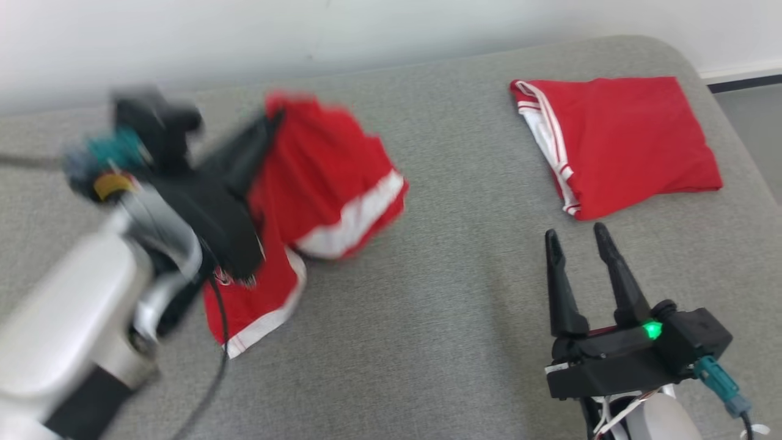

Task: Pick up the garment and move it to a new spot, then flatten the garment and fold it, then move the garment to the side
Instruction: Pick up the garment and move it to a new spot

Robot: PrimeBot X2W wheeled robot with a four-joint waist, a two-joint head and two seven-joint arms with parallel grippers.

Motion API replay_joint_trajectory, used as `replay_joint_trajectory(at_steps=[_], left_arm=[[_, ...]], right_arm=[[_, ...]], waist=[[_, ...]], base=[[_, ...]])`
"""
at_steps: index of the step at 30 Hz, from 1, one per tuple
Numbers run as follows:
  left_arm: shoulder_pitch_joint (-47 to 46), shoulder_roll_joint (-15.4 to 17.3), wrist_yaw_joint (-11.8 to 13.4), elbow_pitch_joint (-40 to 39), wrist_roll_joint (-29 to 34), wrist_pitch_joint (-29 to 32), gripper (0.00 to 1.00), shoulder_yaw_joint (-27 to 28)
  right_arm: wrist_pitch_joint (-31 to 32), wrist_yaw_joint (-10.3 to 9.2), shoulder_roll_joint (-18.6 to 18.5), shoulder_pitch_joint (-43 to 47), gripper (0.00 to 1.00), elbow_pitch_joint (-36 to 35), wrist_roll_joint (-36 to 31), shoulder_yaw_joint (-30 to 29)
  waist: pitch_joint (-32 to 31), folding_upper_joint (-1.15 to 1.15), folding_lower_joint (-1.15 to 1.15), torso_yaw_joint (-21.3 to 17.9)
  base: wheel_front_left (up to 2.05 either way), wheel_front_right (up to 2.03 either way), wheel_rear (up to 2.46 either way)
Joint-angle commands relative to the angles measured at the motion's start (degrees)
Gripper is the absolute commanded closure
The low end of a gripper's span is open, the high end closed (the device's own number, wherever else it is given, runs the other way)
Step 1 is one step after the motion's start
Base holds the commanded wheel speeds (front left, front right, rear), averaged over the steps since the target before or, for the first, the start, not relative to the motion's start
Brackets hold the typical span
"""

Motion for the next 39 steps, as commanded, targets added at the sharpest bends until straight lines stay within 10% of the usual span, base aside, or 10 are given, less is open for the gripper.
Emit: replay_joint_trajectory(at_steps=[1,7,9,21,39], left_arm=[[4.4,-1.9,0.2,1.4,-0.7,-1.9,1.0,-1.1],[10.0,-4.8,0.1,8.9,-0.9,-5.9,1.0,-3.1],[11.4,-6.3,-0.6,12.7,-1.1,-6.7,0.0,-4.4],[13.5,-6.5,0.2,16.2,2.0,-21.8,0.0,-1.0],[37.3,5.0,14.1,2.8,8.4,-26.4,0.0,10.0]], right_arm=[[0.0,0.02,0.0,-0.1,0.0,0.9,0.4,0.6],[0.0,0.02,0.0,-1.2,0.0,2.7,1.1,2.4],[0.0,0.02,0.0,-1.4,0.0,3.1,1.3,2.8],[0.0,0.02,0.0,0.4,0.0,3.3,-1.1,0.8],[0.0,0.02,0.0,6.8,0.0,3.3,-5.3,-4.1]], waist=[[-1.0,0.0,0.0,-1.3],[-1.7,0.0,0.0,-3.0],[-2.2,0.0,0.0,-3.2],[-7.0,0.0,0.0,1.4],[-13.4,0.0,0.0,6.6]], base=[[0.0,0.0,0.0],[0.0,0.0,0.0],[0.0,0.0,0.0],[0.0,0.0,0.0],[0.0,0.0,0.0]])
